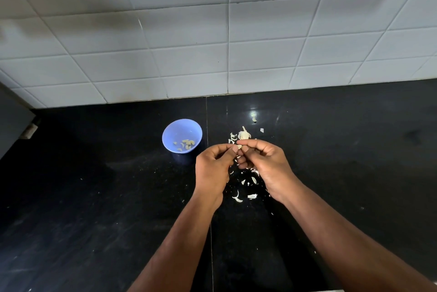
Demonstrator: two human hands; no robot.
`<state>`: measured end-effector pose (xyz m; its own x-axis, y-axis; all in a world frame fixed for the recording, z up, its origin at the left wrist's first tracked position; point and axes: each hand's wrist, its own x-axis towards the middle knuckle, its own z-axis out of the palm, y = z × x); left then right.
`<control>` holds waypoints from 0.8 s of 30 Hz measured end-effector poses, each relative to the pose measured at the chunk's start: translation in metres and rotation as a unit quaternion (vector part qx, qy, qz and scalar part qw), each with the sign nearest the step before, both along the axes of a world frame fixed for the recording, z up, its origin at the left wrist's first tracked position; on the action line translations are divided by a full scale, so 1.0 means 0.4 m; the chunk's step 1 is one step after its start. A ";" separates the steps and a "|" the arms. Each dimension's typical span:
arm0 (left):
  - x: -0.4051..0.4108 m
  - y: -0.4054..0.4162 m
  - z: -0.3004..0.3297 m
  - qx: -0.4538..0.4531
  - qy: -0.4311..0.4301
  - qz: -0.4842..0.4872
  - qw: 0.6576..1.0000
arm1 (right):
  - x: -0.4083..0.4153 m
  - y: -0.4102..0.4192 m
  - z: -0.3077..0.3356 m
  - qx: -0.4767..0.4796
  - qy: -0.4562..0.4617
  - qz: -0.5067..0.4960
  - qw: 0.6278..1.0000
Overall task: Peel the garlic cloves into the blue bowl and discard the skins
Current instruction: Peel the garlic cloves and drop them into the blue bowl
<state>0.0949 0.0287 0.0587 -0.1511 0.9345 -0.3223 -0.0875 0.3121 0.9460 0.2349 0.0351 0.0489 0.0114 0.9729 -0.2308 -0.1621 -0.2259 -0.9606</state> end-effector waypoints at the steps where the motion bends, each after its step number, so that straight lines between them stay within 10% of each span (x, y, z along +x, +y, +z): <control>1: -0.003 0.001 0.001 -0.002 -0.002 -0.004 1.000 | 0.000 -0.001 0.001 -0.002 -0.001 0.004 1.000; 14: -0.030 0.013 -0.033 0.079 0.231 -0.098 0.965 | -0.031 -0.028 -0.003 -0.020 0.011 0.035 0.999; 24: -0.019 -0.013 -0.025 0.009 0.125 -0.066 0.990 | -0.037 -0.021 0.001 -0.066 0.121 -0.011 0.990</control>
<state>0.0871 0.0236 0.0486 -0.1006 0.9568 -0.2727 0.1895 0.2875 0.9388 0.2202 0.0269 0.0491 -0.0388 0.9343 -0.3545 -0.3910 -0.3406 -0.8550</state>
